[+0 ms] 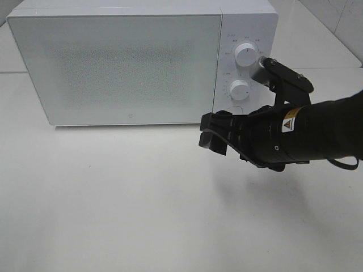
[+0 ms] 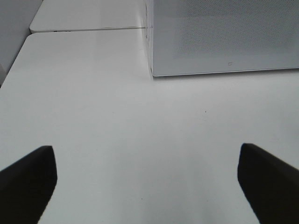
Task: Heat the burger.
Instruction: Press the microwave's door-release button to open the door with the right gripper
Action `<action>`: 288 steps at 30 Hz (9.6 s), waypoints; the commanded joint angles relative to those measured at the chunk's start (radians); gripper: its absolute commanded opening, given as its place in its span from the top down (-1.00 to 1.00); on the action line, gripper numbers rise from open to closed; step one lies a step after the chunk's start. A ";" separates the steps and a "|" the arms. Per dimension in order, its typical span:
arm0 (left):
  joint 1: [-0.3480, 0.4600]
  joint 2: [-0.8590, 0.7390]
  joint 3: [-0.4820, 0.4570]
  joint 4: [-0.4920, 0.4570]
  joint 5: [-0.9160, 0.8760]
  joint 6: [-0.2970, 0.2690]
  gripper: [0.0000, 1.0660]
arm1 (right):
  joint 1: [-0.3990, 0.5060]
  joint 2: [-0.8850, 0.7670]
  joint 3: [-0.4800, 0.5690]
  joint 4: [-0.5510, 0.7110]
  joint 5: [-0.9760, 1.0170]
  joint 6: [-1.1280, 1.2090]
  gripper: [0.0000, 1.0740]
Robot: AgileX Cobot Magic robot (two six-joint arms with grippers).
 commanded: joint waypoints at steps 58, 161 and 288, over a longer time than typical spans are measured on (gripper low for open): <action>0.004 -0.023 0.002 -0.006 -0.007 -0.006 -0.83 | -0.402 -1.527 0.013 -0.124 1.147 -0.529 -0.40; 0.004 -0.021 0.002 -0.006 -0.007 -0.005 -0.83 | -0.420 -0.292 0.384 -0.010 -0.898 -0.536 -0.38; 0.004 -0.021 0.002 -0.006 -0.007 -0.005 -0.83 | -0.027 0.620 -0.230 0.587 -0.855 0.765 1.00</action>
